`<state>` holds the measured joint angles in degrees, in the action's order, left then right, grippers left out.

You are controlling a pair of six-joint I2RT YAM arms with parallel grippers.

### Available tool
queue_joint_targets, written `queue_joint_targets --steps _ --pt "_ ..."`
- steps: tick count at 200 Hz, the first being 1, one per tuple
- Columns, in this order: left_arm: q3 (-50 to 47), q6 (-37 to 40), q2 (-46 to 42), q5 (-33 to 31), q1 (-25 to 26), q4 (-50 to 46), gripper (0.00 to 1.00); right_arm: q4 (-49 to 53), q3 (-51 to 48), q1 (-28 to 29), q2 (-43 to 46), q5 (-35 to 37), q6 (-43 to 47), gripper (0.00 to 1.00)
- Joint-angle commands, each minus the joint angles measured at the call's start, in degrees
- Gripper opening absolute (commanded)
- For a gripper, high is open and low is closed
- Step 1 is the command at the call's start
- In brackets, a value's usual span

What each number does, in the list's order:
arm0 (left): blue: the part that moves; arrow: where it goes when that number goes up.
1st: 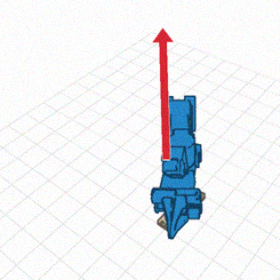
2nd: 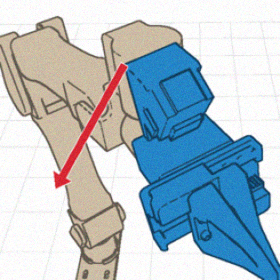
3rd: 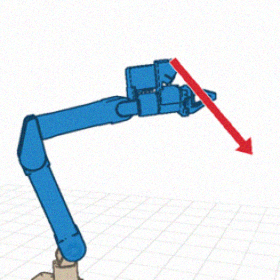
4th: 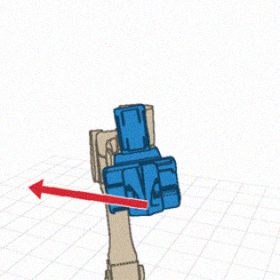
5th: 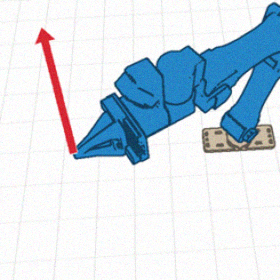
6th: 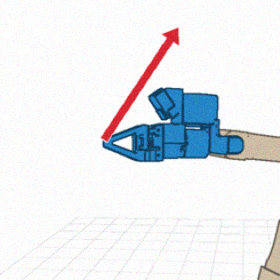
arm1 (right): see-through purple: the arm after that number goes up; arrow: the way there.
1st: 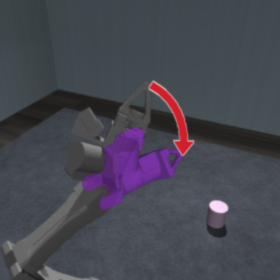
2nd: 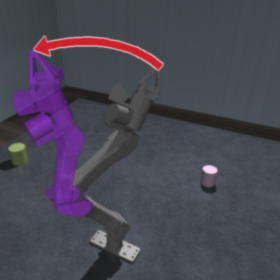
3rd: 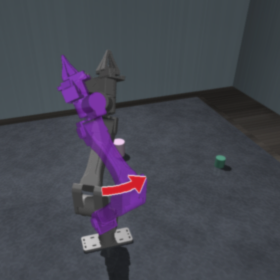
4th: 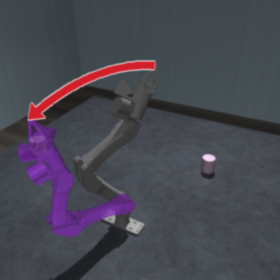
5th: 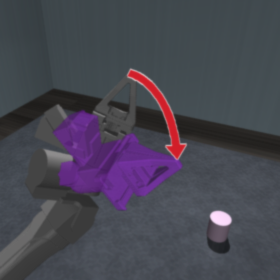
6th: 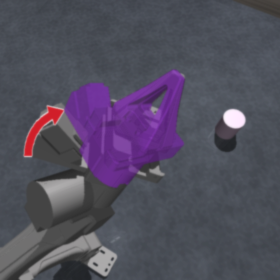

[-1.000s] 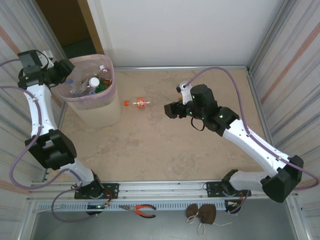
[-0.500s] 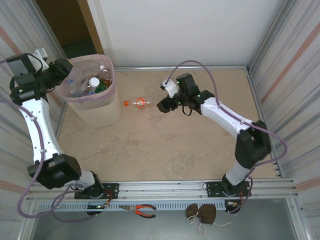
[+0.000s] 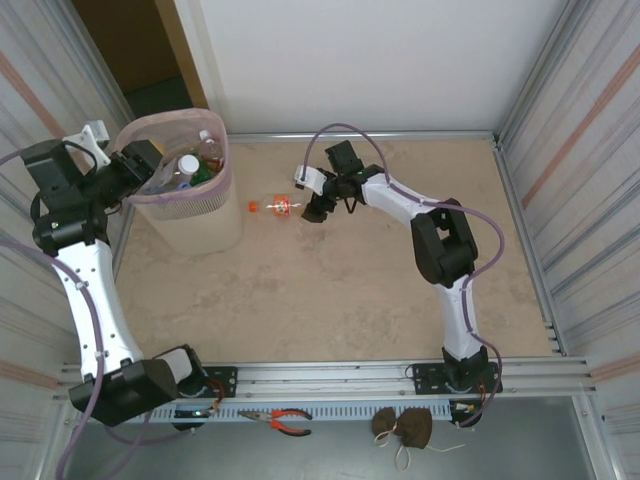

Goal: Put the plastic bottles in the bin

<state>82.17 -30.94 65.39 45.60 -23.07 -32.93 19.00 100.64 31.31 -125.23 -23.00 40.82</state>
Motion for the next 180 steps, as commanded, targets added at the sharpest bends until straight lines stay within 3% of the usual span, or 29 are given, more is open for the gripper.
queue_joint_targets --steps 1,32,77,123,180 --pt "-1.1 -1.7 -1.8 2.6 0.4 2.9 0.49 -0.6 4.3 0.5 -4.6 -1.8 5.3 0.88" --pt "-1.1 -2.2 -2.3 3.0 0.6 2.9 0.49 0.0 10.7 1.3 -10.1 -1.2 7.2 0.93" --pt "1.1 -2.5 -1.6 2.9 0.6 2.2 0.49 4.0 20.8 1.5 -18.1 -2.2 8.8 0.91" --pt "2.5 -2.3 -0.9 2.7 0.9 1.5 0.49 6.8 22.4 2.0 -21.0 -3.1 10.4 0.83" --pt "2.5 -1.0 -0.6 0.7 3.1 -0.2 0.49 5.0 18.3 1.6 -18.1 -3.9 8.6 0.65"
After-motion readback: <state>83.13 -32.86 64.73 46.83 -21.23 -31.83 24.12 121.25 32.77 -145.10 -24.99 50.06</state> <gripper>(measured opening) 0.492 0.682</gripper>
